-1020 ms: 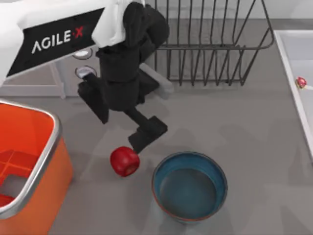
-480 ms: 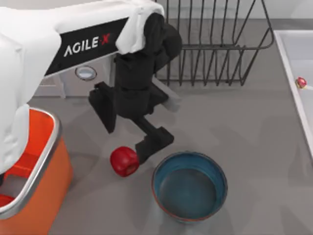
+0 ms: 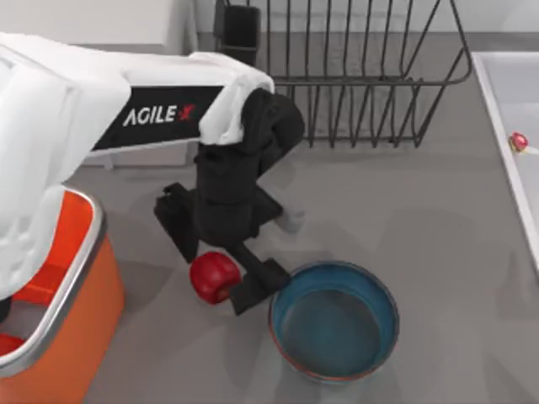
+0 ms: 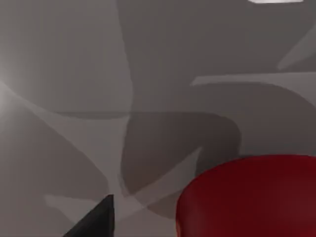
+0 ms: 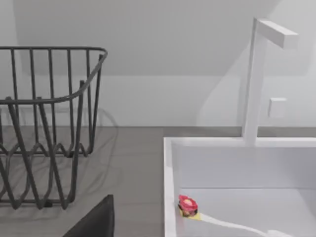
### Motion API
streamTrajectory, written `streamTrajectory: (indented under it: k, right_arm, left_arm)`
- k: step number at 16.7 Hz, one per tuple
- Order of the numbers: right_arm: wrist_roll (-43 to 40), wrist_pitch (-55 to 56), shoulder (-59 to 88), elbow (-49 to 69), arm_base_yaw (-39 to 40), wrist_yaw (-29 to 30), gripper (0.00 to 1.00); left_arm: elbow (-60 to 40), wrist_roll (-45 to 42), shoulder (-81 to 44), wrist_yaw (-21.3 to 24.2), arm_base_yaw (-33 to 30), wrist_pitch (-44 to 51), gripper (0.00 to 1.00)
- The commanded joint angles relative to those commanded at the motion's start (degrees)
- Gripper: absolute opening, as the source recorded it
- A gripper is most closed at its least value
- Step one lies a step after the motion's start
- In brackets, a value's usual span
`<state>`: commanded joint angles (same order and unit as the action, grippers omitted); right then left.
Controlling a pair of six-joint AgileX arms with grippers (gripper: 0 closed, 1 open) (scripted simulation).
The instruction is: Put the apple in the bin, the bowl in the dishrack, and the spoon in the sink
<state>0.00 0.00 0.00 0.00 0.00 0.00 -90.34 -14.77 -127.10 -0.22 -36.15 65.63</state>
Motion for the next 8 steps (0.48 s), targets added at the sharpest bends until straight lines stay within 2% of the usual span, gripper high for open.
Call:
streamTrajectory:
  k: [5,8]
  right_arm:
    - [0.0,0.0,0.0,0.0,0.0,0.0,1.0]
    - [0.0,0.0,0.0,0.0,0.0,0.0,1.0]
  left_arm:
    - [1.67,-0.02,-0.34,0.0,-0.02,-1.74,1.0]
    - [1.67,-0.02,-0.34,0.0,-0.02,-1.74,0.77]
